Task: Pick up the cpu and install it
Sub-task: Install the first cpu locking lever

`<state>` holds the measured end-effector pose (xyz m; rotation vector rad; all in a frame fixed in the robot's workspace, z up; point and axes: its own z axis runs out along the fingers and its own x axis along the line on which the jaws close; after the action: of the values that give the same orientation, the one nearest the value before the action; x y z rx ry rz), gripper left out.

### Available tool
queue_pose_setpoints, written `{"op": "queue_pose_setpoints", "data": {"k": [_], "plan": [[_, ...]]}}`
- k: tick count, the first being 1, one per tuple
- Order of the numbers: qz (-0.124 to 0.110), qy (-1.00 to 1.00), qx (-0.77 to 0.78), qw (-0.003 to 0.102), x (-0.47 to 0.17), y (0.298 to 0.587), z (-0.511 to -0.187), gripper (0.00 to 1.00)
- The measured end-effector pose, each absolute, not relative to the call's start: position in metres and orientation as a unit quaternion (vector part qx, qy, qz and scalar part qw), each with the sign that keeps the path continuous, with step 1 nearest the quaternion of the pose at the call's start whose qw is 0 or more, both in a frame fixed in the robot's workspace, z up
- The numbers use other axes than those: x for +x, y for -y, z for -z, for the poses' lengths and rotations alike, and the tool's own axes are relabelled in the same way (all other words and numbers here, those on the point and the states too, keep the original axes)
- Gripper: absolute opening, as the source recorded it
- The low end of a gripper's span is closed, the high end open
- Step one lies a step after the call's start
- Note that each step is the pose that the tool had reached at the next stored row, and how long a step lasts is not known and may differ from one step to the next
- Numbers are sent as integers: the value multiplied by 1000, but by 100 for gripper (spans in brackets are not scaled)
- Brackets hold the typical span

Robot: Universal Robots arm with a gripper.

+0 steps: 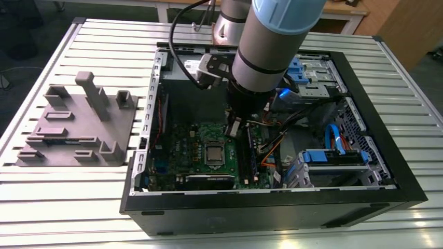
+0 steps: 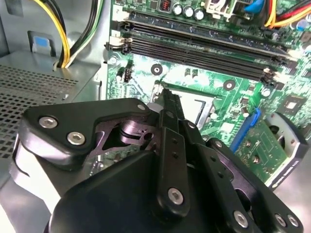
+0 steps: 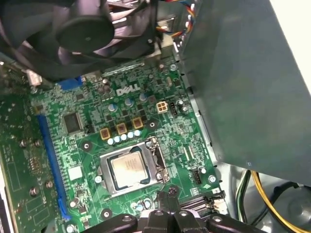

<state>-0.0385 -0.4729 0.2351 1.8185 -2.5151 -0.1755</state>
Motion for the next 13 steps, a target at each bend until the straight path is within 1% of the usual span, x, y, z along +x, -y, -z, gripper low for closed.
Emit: {"op": "queue_pose_setpoints", "data": {"k": [13], "plan": [[52,776,628,15,-40,479,-233,10]]}}
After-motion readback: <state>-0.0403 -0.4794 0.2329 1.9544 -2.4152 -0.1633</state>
